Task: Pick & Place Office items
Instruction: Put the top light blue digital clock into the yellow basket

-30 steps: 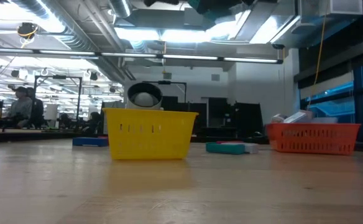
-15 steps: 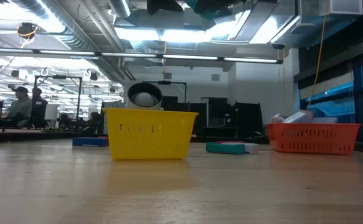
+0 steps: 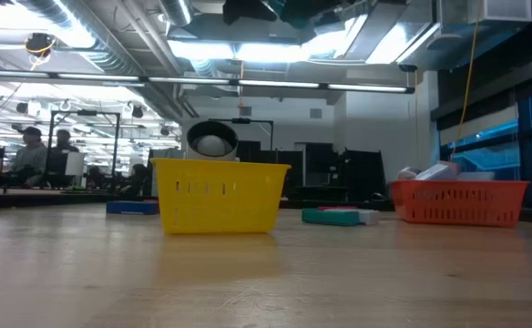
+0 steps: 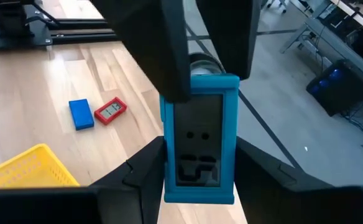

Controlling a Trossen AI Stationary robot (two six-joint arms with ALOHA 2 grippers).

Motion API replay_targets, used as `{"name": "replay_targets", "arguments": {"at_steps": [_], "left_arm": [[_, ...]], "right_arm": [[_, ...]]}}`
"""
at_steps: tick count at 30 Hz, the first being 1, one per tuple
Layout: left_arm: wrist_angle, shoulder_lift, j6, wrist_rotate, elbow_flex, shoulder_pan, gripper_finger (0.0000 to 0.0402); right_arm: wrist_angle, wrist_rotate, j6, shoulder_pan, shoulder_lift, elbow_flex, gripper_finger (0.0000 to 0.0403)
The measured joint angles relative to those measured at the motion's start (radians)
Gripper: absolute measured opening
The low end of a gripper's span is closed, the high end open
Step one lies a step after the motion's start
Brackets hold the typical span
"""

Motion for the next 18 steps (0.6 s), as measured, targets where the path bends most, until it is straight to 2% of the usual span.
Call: {"name": "replay_targets", "arguments": {"at_steps": [8, 18], "left_arm": [[0.006, 0.029, 0.001, 0.000, 0.000, -0.012, 0.0237], [0.012, 0.038, -0.015, 0.004, 0.000, -0.028, 0.0114]], "right_arm": [[0.003, -0.008, -0.011, -0.001, 0.000, -0.001, 0.0166], [0.003, 0.007, -0.018, -0.001, 0.000, -0.001, 0.0166]]}}
